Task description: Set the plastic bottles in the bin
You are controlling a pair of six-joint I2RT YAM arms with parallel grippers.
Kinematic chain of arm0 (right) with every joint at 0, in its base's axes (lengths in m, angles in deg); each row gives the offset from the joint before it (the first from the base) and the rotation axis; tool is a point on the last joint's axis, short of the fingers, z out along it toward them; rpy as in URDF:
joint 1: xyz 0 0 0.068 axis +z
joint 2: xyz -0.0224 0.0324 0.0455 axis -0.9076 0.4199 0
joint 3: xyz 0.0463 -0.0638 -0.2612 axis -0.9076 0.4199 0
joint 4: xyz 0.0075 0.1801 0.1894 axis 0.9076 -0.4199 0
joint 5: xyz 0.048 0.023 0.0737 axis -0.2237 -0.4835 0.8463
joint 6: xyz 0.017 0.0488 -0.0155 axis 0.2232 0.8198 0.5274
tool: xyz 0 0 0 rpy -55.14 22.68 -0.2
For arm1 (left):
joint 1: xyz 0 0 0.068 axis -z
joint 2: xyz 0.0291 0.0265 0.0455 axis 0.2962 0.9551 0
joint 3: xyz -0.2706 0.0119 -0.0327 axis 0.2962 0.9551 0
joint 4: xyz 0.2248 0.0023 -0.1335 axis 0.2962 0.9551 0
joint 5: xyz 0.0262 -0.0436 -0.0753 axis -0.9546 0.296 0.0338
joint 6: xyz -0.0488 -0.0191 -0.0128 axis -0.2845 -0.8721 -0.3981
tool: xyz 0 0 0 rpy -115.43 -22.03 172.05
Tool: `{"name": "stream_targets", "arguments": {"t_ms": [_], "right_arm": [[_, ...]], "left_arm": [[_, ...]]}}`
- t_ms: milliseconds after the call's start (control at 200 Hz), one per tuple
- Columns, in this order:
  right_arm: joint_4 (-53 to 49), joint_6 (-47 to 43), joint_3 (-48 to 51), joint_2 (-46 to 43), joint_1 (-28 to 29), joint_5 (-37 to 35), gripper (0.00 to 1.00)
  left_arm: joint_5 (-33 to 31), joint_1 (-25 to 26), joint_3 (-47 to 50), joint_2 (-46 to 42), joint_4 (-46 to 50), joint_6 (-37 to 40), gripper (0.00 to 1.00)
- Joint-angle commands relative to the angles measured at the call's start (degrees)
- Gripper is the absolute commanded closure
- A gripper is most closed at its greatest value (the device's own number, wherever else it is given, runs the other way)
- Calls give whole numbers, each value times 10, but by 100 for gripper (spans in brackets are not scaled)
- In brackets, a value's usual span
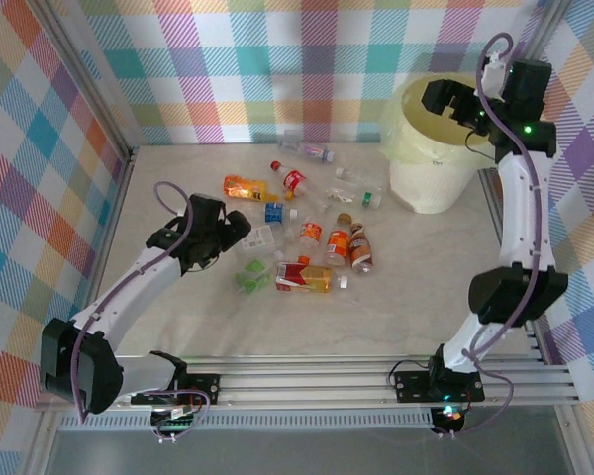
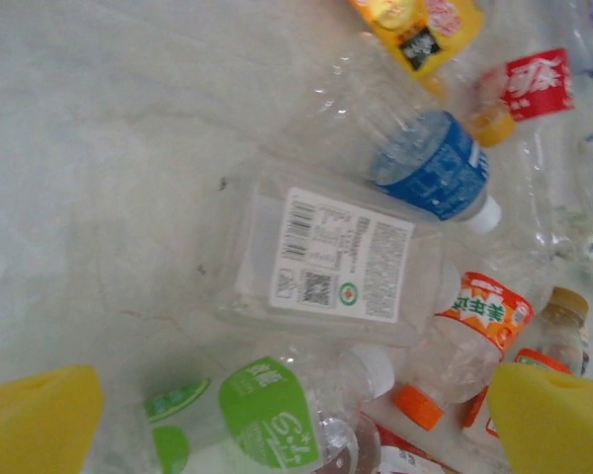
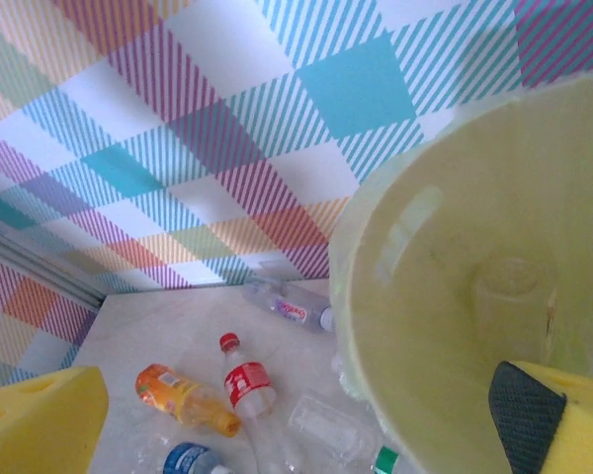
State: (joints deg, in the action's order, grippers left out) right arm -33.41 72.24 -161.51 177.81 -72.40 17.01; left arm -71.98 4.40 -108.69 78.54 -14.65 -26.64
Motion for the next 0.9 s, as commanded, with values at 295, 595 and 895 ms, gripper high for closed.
{"name": "stream_targets", "arguments": {"t_ms": [295,595,895], "right_arm": [[241,118,399,-279,0,99,0],[351,147,609,-427,7,182,0],[366,145,650,-434,14,192,0]], "left_arm": [[-66,33,27,-70,118,-144,0],[-5,70,48,-49,134,-224,0],[55,74,105,-31,48,-347,0]]}}
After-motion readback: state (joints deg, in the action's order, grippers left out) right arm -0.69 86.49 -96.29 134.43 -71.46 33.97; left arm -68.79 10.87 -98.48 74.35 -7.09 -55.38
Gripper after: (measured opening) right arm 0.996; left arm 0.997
